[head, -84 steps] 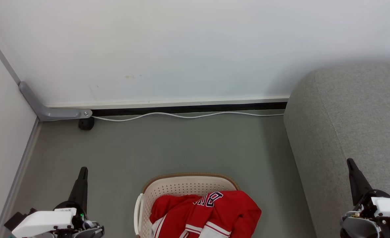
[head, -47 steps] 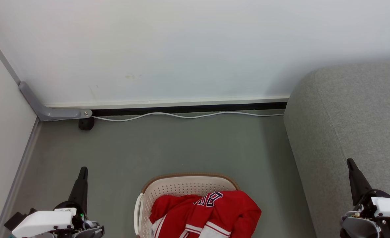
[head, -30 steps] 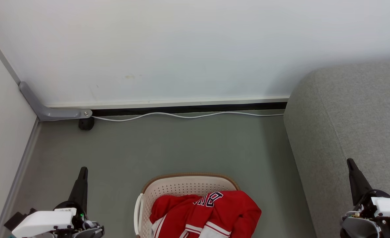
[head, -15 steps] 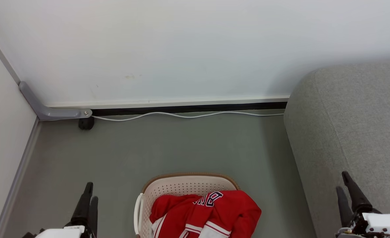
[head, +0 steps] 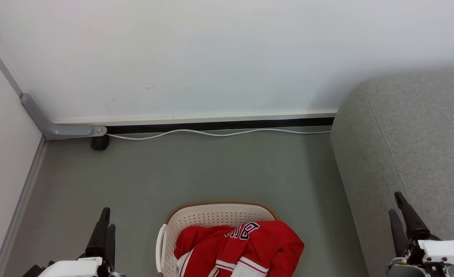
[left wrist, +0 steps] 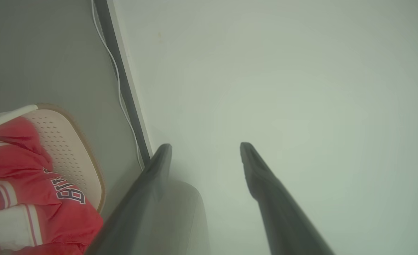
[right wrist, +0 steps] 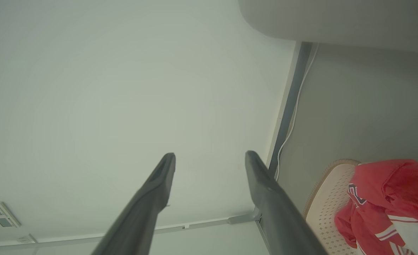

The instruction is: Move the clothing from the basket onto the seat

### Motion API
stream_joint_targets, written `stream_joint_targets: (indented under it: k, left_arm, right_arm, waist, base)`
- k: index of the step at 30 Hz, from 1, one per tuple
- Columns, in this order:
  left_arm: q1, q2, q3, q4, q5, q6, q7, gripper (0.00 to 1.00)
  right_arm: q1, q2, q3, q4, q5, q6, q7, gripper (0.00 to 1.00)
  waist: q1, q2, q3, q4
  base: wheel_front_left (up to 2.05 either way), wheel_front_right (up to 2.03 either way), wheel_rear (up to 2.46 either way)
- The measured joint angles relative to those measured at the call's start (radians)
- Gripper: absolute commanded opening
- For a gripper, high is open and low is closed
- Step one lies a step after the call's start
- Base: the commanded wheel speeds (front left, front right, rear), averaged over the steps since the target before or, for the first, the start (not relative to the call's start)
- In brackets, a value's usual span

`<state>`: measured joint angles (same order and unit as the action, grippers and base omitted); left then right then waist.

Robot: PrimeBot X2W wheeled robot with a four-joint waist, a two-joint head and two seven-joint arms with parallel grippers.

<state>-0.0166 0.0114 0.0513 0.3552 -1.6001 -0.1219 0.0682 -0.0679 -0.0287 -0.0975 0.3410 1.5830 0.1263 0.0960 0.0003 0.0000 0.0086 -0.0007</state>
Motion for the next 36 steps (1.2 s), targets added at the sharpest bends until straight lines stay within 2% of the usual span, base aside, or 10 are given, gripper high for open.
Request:
stream_joint_targets:
  k: [11, 18, 36]
  left_arm:
    - [-0.035, 0.01, -0.023, 0.014, 0.075, 0.0, -0.032, 1.0]
    - [-0.047, 0.01, -0.022, 0.023, 0.186, 0.0, -0.052, 1.0]
    - [-0.095, 0.008, -0.019, 0.048, 0.492, 0.0, -0.105, 1.0]
  right_arm:
    - [-0.035, -0.034, 0.059, 0.005, -0.038, 0.0, -0.045, 1.0]
    - [-0.067, -0.065, 0.119, 0.03, -0.093, 0.0, -0.077, 1.0]
    - [-0.13, -0.095, 0.174, 0.1, -0.328, 0.0, -0.128, 1.0]
  waist:
    - [-0.0001, 0.0, 0.003, 0.001]
    - [-0.0001, 0.0, 0.004, 0.003]
    - [-0.0002, 0.0, 0.008, 0.002]
  base:
    - [0.0, 0.0, 0.0]
    - [0.0, 0.0, 0.0]
    - [0.0, 0.0, 0.0]
